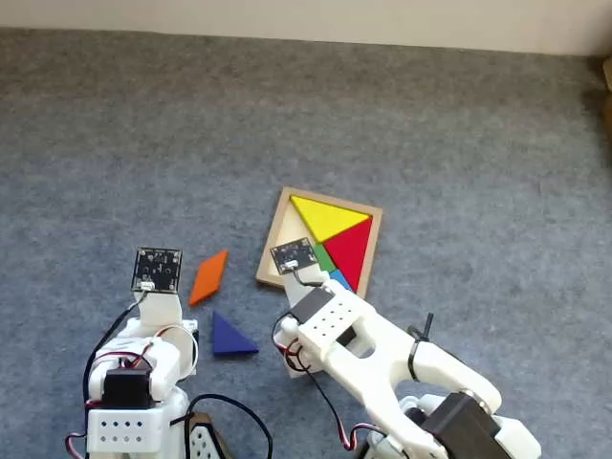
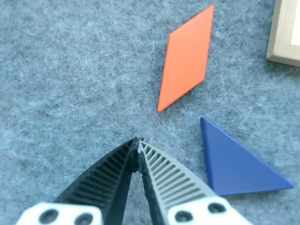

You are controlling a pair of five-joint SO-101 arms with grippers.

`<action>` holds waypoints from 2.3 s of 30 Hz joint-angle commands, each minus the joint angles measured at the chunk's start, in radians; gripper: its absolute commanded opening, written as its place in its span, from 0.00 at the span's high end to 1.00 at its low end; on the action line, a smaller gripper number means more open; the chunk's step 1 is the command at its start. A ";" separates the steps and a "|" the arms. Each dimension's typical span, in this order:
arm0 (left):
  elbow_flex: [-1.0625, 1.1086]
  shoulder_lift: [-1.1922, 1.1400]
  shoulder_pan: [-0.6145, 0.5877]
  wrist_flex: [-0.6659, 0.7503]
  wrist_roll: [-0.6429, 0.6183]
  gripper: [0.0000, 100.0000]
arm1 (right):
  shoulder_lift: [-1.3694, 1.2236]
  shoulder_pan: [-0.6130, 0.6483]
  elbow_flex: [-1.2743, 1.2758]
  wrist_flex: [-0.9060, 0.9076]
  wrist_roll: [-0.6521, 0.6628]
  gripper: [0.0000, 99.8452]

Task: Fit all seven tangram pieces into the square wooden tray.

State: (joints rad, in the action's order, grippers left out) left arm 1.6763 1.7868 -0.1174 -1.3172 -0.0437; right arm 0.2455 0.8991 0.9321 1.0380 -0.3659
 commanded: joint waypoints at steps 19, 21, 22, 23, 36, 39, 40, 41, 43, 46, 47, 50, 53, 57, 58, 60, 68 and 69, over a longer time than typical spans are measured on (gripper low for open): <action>0.019 0.042 -0.013 -0.003 -0.008 0.99 | 0.004 0.001 -0.039 -0.008 -0.066 0.77; 0.019 0.042 -0.013 -0.003 -0.008 0.99 | 0.004 -0.002 -0.048 -0.008 -0.066 0.77; 0.019 0.042 -0.013 -0.003 -0.008 0.99 | 0.004 -0.002 -0.050 -0.008 -0.066 0.77; 0.019 0.042 -0.013 -0.003 -0.008 0.99 | 0.002 -0.004 -0.051 -0.008 -0.066 0.77; 0.019 0.042 -0.013 -0.003 -0.008 0.99 | 0.002 -0.074 -0.045 -0.107 -0.137 0.85; 0.019 0.042 -0.013 -0.003 -0.008 0.99 | 0.002 -0.076 -0.044 -0.107 -0.137 0.85; 0.019 0.042 -0.013 -0.003 -0.008 0.99 | 0.002 -0.076 -0.044 -0.107 -0.137 0.85; 0.019 0.042 -0.013 -0.003 -0.008 0.99 | 0.002 -0.076 -0.045 -0.107 -0.137 0.85; 0.019 0.042 -0.013 -0.003 -0.008 0.99 | 0.002 -0.079 -0.051 -0.107 -0.138 0.85; 0.019 0.042 -0.013 -0.003 -0.008 0.99 | 0.002 -0.076 -0.053 -0.107 -0.198 0.82; 0.019 0.042 -0.013 -0.003 -0.008 0.99 | 0.002 -0.074 -0.053 -0.104 -0.212 0.79; 0.019 0.042 -0.013 -0.003 -0.008 0.99 | 0.002 -0.073 -0.053 -0.104 -0.221 0.77; 0.019 0.042 -0.013 -0.003 -0.008 0.99 | 0.002 -0.074 -0.053 -0.107 -0.222 0.77; 0.019 0.042 -0.013 -0.003 -0.008 0.99 | 0.002 -0.081 -0.054 -0.107 -0.222 0.77; 0.019 0.042 -0.013 -0.003 -0.008 0.99 | 0.002 -0.081 -0.053 -0.107 -0.222 0.77; 0.019 0.042 -0.013 -0.003 -0.008 0.99 | 0.002 -0.081 -0.051 -0.107 -0.222 0.77; 0.019 0.042 -0.013 -0.003 -0.008 0.99 | 0.002 -0.124 -0.050 -0.107 -0.222 0.82; 0.019 0.042 -0.013 -0.003 -0.008 0.99 | 0.002 -0.130 -0.051 -0.108 -0.222 0.83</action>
State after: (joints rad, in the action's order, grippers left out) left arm 1.6763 1.7868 -0.1174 -1.3172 -0.0437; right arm 0.2440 0.8132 0.9260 0.9597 -0.5792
